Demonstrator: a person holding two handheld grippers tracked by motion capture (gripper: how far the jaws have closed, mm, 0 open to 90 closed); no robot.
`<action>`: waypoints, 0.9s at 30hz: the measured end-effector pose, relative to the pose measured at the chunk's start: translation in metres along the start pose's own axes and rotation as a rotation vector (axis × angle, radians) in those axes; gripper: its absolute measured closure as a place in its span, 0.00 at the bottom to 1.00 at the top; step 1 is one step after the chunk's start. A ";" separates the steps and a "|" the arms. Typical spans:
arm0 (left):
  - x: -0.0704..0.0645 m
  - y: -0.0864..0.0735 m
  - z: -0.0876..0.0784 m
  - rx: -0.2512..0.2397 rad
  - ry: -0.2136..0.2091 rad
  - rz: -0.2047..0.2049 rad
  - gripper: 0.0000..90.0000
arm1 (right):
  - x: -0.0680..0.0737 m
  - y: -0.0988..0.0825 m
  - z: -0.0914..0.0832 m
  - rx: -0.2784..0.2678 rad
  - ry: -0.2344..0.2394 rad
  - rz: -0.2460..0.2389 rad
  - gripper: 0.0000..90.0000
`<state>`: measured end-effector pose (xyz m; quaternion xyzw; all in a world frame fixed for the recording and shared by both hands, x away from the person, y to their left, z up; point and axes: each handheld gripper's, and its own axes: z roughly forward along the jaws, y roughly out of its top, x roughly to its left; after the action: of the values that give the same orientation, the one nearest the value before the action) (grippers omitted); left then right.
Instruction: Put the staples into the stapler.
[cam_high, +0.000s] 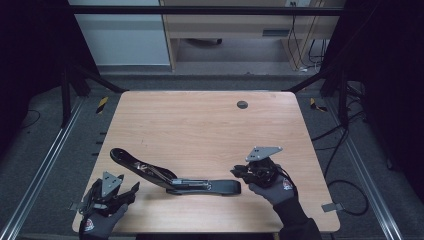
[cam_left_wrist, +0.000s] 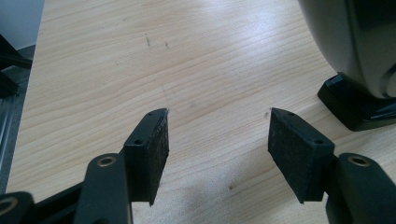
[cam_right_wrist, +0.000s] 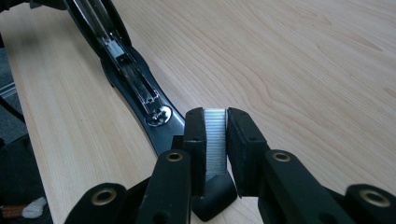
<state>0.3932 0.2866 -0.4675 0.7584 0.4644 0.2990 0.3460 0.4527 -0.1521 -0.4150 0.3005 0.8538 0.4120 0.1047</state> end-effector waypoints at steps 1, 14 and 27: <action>0.000 0.000 0.000 0.001 0.001 0.002 0.42 | 0.001 0.002 0.001 -0.001 0.007 -0.006 0.87; 0.000 0.000 0.000 -0.002 -0.002 -0.003 0.42 | 0.009 0.027 0.011 0.001 0.055 -0.067 0.87; 0.000 0.000 0.000 -0.001 -0.002 -0.003 0.43 | 0.014 0.042 0.024 0.001 0.095 -0.105 0.87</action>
<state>0.3934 0.2870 -0.4678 0.7577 0.4651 0.2980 0.3474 0.4697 -0.1089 -0.3973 0.2354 0.8725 0.4196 0.0854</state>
